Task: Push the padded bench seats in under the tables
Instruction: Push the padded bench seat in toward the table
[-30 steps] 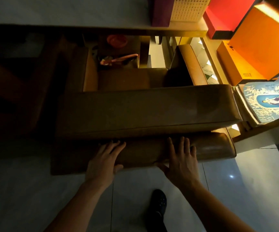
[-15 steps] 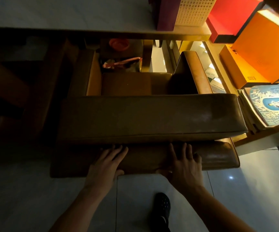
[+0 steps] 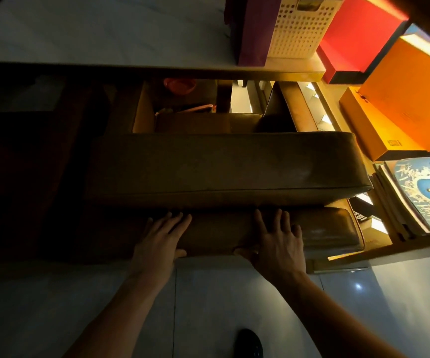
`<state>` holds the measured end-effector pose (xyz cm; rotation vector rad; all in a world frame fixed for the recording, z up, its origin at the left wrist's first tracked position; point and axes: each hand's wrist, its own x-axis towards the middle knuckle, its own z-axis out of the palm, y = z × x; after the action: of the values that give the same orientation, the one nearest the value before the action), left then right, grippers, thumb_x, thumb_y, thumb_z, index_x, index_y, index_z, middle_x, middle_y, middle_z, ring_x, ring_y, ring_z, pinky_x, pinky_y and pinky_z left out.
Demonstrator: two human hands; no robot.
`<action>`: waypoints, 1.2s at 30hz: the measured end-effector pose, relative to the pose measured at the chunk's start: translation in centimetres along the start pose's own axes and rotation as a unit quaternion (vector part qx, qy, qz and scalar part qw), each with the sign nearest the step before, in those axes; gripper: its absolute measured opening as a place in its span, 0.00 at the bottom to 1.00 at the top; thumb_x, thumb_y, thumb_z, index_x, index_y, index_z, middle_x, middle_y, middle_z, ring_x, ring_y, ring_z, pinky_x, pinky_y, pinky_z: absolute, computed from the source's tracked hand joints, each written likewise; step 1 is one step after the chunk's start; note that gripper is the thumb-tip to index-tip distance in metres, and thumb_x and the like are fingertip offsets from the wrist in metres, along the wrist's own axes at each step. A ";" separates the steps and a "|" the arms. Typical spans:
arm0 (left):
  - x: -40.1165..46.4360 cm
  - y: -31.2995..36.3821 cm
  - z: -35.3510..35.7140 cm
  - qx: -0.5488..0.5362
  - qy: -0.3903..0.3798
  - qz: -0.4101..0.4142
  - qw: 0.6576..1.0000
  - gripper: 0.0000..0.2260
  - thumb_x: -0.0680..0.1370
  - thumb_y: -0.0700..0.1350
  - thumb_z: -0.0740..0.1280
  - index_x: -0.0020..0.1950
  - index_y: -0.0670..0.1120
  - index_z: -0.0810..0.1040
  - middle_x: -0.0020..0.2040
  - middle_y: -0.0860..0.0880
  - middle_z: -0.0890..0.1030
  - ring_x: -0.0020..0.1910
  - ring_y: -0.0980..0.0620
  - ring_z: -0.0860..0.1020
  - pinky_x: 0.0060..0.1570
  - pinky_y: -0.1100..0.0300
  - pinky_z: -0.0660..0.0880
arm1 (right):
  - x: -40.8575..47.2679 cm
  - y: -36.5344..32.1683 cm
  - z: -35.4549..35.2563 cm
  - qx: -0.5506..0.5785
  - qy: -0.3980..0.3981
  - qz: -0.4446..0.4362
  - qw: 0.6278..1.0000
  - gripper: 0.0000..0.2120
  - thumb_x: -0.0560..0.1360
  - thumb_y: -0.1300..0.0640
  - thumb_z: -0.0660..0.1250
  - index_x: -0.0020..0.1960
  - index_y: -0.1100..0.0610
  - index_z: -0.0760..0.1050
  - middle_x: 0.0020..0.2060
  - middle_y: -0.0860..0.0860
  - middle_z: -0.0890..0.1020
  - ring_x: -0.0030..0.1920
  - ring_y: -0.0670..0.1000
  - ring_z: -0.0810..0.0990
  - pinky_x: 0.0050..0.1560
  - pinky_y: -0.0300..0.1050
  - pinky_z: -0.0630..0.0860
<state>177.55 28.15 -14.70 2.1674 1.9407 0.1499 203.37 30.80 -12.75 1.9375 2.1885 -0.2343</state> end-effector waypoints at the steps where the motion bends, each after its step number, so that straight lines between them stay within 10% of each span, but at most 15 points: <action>1: 0.6 -0.1 0.0 -0.001 0.001 0.001 1.000 0.36 0.75 0.50 0.71 0.78 0.55 0.57 0.77 0.54 0.62 0.76 0.49 0.57 0.75 0.46 0.51 | 0.7 0.1 -0.1 -0.001 0.002 0.001 1.000 0.52 0.68 0.20 0.52 0.81 0.49 0.42 0.78 0.67 0.51 0.78 0.68 0.49 0.74 0.66 0.56; 36: 0.0 -0.2 0.3 -0.047 0.013 -0.005 0.999 0.35 0.74 0.50 0.72 0.77 0.57 0.60 0.75 0.54 0.65 0.74 0.49 0.60 0.75 0.48 0.51 | 0.4 0.3 0.7 -0.011 -0.004 -0.001 1.000 0.52 0.68 0.20 0.51 0.81 0.49 0.41 0.78 0.67 0.49 0.78 0.68 0.48 0.74 0.68 0.56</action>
<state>177.41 28.10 -15.06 2.1070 1.9169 0.2636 203.69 31.02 -13.51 1.9191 2.1789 -0.2166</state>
